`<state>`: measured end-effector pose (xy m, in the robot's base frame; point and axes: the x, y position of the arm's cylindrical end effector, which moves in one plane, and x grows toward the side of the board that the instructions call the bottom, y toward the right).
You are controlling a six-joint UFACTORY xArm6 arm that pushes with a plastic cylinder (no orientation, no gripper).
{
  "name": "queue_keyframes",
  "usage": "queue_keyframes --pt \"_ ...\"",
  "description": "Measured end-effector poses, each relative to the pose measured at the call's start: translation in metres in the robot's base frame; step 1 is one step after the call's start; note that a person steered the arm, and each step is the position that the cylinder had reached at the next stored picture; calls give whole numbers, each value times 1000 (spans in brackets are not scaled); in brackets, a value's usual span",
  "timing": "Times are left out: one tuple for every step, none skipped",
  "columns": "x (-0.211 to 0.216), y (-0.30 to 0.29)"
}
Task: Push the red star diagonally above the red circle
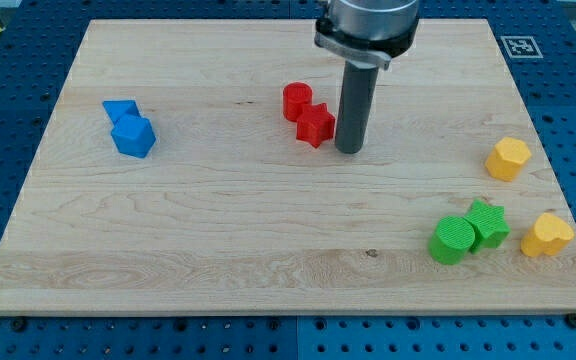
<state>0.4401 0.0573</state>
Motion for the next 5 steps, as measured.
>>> queue_keyframes --pt "2 -52" --pt "-16 -68" --pt "-44 -54" --pt "-47 -48" --pt "-40 -51"
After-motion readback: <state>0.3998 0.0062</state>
